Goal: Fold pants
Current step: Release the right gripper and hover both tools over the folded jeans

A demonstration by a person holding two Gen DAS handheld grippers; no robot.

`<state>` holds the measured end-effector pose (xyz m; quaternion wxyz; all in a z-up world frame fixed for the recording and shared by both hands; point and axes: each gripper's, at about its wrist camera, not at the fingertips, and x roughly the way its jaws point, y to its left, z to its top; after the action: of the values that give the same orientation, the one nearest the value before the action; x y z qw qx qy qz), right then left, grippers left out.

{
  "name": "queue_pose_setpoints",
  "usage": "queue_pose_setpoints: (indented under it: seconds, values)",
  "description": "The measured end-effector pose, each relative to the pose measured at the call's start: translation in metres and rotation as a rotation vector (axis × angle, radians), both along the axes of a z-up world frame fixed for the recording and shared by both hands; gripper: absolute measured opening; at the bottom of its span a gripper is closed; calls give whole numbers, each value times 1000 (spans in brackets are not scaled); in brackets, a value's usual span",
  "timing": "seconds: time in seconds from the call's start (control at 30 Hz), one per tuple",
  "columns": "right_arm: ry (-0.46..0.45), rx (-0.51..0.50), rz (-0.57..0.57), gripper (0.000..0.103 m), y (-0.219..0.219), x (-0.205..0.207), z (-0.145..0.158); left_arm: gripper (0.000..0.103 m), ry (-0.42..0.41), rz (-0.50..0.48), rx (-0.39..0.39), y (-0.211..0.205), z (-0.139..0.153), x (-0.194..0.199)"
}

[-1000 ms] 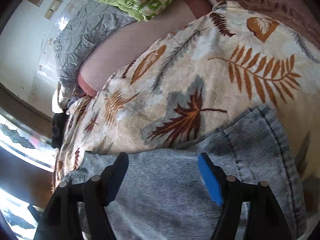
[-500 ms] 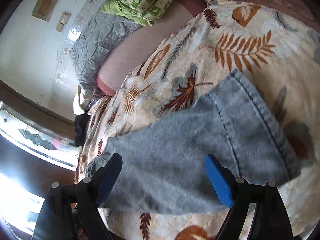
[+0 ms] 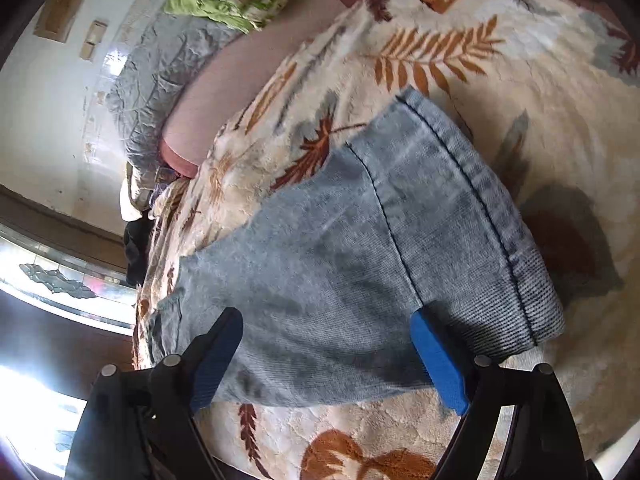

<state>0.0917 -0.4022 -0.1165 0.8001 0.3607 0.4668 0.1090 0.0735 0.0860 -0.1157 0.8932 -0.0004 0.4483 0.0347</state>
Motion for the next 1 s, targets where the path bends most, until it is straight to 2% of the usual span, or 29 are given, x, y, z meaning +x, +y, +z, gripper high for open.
queue_pose_setpoints:
  seconds: [0.1, 0.17, 0.23, 0.37, 0.4, 0.47, 0.53, 0.63, 0.7, 0.77, 0.83, 0.93, 1.0]
  values:
    - [-85, 56, 17, 88, 5, 20, 28, 95, 1, 0, -2, 0, -1, 1]
    - [-85, 89, 39, 88, 13, 44, 33, 95, 1, 1, -4, 0, -1, 2]
    - [-48, 127, 40, 88, 18, 72, 23, 95, 1, 0, -5, 0, -1, 3]
    - [27, 82, 15, 88, 15, 121, -11, 95, -3, -8, -9, 2, -1, 2]
    - [54, 113, 6, 88, 12, 127, -22, 95, -4, -9, -9, 2, -1, 2]
    - [25, 134, -37, 88, 6, 123, -15, 95, -3, -5, -13, 2, 0, 2]
    - [-25, 115, -18, 88, 8, 111, 1, 95, -4, 1, -24, 3, 1, 4]
    - [-101, 64, -36, 88, 4, 73, 21, 95, -10, 5, -51, 6, 5, 4]
    - [-118, 70, -42, 88, 1, 43, 23, 95, -21, 8, -80, 8, 9, 3]
    - [-129, 115, -32, 88, 2, 14, 19, 95, -32, 16, -108, 11, 11, 2]
    - [-108, 117, -36, 89, 3, -6, 9, 95, -36, 25, -126, 11, 13, 3]
    - [-9, 58, -10, 91, 8, -10, -23, 95, -37, 29, -125, 6, 14, 5]
    - [-45, 57, -17, 91, 8, -14, -22, 95, -41, 22, -103, 1, 14, 4]
